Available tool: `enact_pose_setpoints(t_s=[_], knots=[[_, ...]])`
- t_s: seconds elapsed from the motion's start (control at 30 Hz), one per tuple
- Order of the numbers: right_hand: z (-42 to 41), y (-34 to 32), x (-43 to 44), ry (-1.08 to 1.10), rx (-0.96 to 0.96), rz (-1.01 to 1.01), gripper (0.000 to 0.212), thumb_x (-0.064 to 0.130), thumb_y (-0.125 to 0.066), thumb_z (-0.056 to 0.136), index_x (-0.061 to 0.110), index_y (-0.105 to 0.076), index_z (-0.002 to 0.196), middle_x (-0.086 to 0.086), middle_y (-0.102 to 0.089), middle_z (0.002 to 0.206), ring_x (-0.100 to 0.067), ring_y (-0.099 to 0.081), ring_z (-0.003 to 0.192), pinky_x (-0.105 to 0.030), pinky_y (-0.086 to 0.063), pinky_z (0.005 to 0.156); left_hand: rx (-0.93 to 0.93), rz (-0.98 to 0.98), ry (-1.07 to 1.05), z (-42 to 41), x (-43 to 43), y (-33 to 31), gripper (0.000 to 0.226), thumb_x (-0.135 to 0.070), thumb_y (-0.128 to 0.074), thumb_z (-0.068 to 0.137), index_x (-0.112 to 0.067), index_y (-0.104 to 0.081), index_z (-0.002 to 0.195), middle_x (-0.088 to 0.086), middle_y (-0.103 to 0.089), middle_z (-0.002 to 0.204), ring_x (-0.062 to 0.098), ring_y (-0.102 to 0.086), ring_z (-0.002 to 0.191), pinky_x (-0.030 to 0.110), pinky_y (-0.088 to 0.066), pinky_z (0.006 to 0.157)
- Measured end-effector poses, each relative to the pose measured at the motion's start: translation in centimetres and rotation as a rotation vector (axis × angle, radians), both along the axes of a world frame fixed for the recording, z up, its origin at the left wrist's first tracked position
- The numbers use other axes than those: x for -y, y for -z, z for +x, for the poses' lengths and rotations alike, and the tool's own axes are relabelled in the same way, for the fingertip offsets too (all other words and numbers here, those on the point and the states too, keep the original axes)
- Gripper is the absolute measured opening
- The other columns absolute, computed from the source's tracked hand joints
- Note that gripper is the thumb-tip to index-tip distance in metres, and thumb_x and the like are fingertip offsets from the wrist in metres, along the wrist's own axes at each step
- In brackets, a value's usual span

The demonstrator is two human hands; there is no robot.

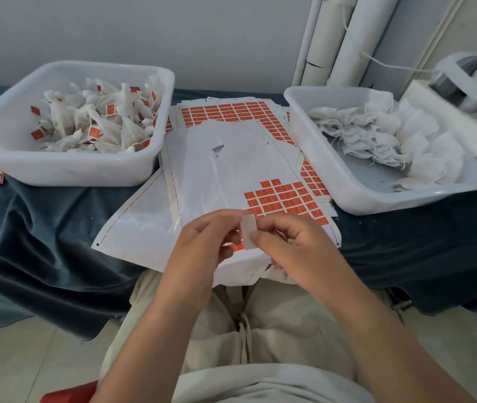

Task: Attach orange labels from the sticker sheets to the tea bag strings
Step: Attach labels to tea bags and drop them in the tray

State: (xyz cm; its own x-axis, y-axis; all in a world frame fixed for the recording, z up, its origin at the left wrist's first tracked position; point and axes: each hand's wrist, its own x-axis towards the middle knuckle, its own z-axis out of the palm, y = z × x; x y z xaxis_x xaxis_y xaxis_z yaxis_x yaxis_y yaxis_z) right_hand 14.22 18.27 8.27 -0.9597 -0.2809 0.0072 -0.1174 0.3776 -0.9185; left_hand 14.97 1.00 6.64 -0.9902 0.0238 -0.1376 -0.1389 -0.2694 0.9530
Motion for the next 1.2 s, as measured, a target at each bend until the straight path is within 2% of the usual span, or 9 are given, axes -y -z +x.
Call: enact_pose_setpoints(t_s=[0.1, 0.2, 0.33, 0.47, 0.67, 0.8, 0.93, 1.07, 1.2], knots=[[-0.4, -0.1, -0.7, -0.019, -0.014, 0.04, 0.01, 0.039, -0.069, 0.092, 0.031, -0.073, 0.089, -0.005, -0.057, 0.073, -0.008, -0.051, 0.062, -0.035, -0.047, 0.062, -0.069, -0.141, 0.038, 0.0, 0.8, -0.3, 0.034, -0.047, -0.067, 0.075, -0.024, -0.084, 0.094, -0.005, -0.078, 0.089, 0.009, -0.068, 0.081, 0.03, -0.05, 0.076], [-0.6, 0.3, -0.9, -0.053, -0.029, 0.053, 0.016, 0.049, -0.07, 0.093, 0.035, -0.073, 0.087, 0.012, -0.057, 0.067, -0.002, -0.052, 0.062, -0.023, -0.043, 0.059, -0.108, -0.297, -0.032, 0.1, 1.2, -0.2, 0.018, -0.047, -0.075, 0.079, -0.033, -0.084, 0.087, -0.008, -0.08, 0.088, 0.005, -0.073, 0.077, 0.015, -0.053, 0.065], [-0.8, 0.5, -0.9, -0.034, 0.109, -0.108, 0.041, 0.076, -0.069, 0.079, 0.039, -0.075, 0.094, 0.019, -0.064, 0.07, 0.003, -0.062, 0.066, -0.013, -0.051, 0.061, -0.033, -0.19, -0.214, -0.2, 1.0, 0.1, 0.012, -0.033, -0.074, 0.095, -0.033, -0.083, 0.087, -0.005, -0.08, 0.087, 0.008, -0.076, 0.072, 0.013, -0.053, 0.056], [-1.0, 1.8, 0.1, 0.061, 0.146, -0.389, 0.031, 0.032, -0.049, 0.1, 0.026, -0.076, 0.114, 0.008, -0.05, 0.066, -0.008, -0.05, 0.062, -0.026, -0.051, 0.074, 0.004, -0.053, -0.37, -0.2, 0.2, 0.4, 0.014, -0.032, -0.07, 0.1, -0.032, -0.081, 0.092, -0.003, -0.08, 0.092, 0.012, -0.077, 0.076, 0.019, -0.058, 0.062], [0.2, 2.0, 1.0, -0.028, -0.084, -0.129, 0.035, 0.036, -0.045, 0.107, 0.05, -0.059, 0.137, 0.013, -0.077, 0.106, -0.005, -0.069, 0.091, -0.015, -0.052, 0.086, 0.034, 0.107, -0.432, -0.2, -1.1, 1.0, 0.018, -0.028, -0.067, 0.103, -0.03, -0.081, 0.092, -0.002, -0.078, 0.086, 0.018, -0.076, 0.079, 0.022, -0.057, 0.066], [0.9, 0.8, 0.9, -0.131, -0.33, 0.153, 0.04, 0.037, -0.048, 0.112, 0.041, -0.044, 0.152, 0.028, -0.069, 0.129, 0.009, -0.062, 0.122, -0.006, -0.044, 0.097, 0.018, 0.175, -0.515, 0.0, -1.5, 1.4, 0.014, -0.031, -0.069, 0.101, -0.027, -0.081, 0.096, 0.002, -0.079, 0.091, 0.015, -0.078, 0.083, 0.017, -0.056, 0.066], [1.3, 0.2, 1.0, -0.132, -0.496, 0.254, 0.038, 0.026, -0.056, 0.108, 0.028, -0.059, 0.147, 0.019, -0.069, 0.134, 0.008, -0.059, 0.126, -0.012, -0.046, 0.104, -0.043, 0.168, -0.508, 0.4, -2.4, 2.0, 0.014, -0.032, -0.069, 0.102, -0.022, -0.08, 0.1, 0.006, -0.079, 0.097, 0.019, -0.076, 0.089, 0.023, -0.058, 0.074], [1.6, 0.3, 1.3, -0.094, -0.567, 0.358, 0.04, 0.036, -0.046, 0.108, 0.031, -0.062, 0.145, 0.004, -0.056, 0.153, -0.005, -0.049, 0.143, -0.016, -0.039, 0.114, -0.081, 0.105, -0.309, 0.9, -3.6, 2.5, 0.018, -0.026, -0.056, 0.108, -0.012, -0.066, 0.102, 0.013, -0.074, 0.093, 0.026, -0.071, 0.087, 0.039, -0.059, 0.077], [1.4, 0.5, 1.3, -0.068, -0.605, 0.448, 0.041, 0.033, -0.043, 0.108, 0.031, -0.062, 0.145, -0.005, -0.049, 0.16, -0.016, -0.046, 0.148, -0.034, -0.042, 0.118, -0.116, 0.023, -0.195, 1.5, -4.7, 2.8, 0.019, -0.022, -0.045, 0.107, -0.012, -0.061, 0.109, 0.012, -0.075, 0.104, 0.031, -0.074, 0.102, 0.053, -0.061, 0.088]])
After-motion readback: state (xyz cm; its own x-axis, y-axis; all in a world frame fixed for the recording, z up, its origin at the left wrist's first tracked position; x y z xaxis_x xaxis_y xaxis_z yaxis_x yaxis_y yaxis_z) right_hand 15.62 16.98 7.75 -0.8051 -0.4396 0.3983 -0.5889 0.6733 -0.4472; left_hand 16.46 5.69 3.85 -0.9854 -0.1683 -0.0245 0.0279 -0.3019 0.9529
